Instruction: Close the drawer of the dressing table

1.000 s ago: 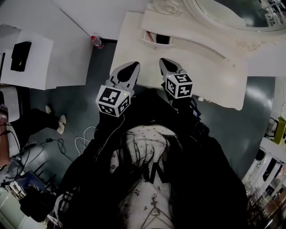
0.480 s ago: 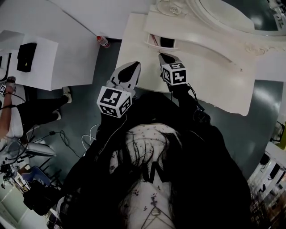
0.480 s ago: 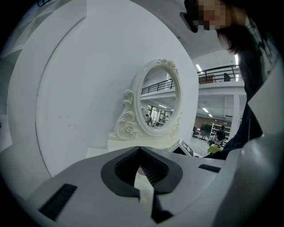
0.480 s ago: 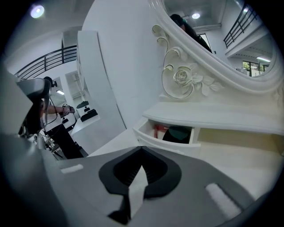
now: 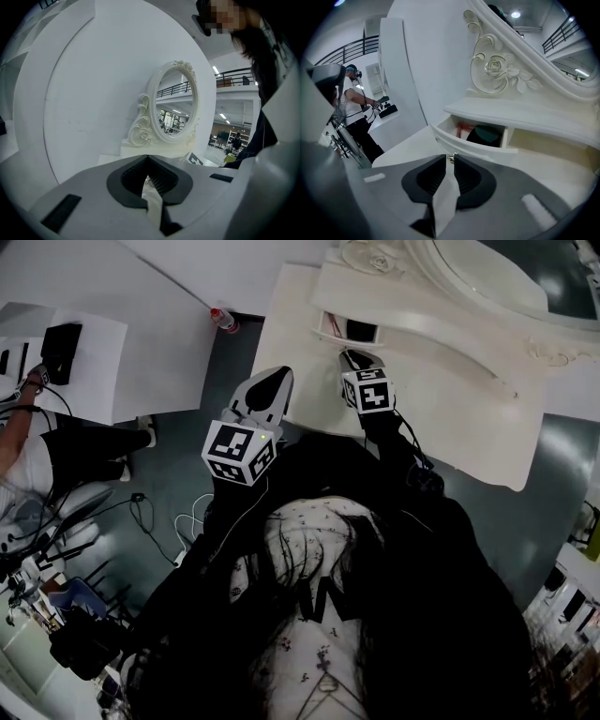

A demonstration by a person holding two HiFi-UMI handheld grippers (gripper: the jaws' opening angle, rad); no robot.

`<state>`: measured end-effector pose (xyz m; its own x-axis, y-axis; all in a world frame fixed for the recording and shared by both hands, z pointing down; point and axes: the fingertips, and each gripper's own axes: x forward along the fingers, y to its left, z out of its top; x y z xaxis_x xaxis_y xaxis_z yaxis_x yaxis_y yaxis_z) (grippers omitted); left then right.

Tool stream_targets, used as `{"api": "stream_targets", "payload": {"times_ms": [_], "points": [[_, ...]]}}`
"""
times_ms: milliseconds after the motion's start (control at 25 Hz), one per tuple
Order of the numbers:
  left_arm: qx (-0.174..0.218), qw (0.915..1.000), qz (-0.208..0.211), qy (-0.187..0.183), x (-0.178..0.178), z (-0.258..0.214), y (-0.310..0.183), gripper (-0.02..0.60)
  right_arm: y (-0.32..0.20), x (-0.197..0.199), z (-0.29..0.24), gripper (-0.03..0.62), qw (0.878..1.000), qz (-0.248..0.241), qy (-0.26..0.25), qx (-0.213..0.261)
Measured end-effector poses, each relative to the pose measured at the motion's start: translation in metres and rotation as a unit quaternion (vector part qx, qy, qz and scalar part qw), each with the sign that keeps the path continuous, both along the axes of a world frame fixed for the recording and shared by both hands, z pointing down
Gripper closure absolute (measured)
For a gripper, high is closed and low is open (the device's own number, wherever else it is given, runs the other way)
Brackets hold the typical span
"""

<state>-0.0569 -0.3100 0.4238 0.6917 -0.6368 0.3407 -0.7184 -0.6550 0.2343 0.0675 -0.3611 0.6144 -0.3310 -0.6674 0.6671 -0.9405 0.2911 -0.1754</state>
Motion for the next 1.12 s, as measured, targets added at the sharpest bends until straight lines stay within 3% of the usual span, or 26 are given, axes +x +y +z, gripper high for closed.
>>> {"api": "stream_targets", "payload": {"times_ms": [600, 1120], "points": [[0.000, 1.0000, -0.007, -0.002, 0.000, 0.001, -0.007, 0.581, -0.016, 0.002, 0.002, 0.533, 1.000, -0.012, 0.000, 0.008], [0.004, 0.9997, -0.022, -0.003, -0.008, -0.001, -0.012, 0.581, -0.036, 0.013, 0.005, 0.545, 1.000, 0.007, -0.007, 0.008]]}}
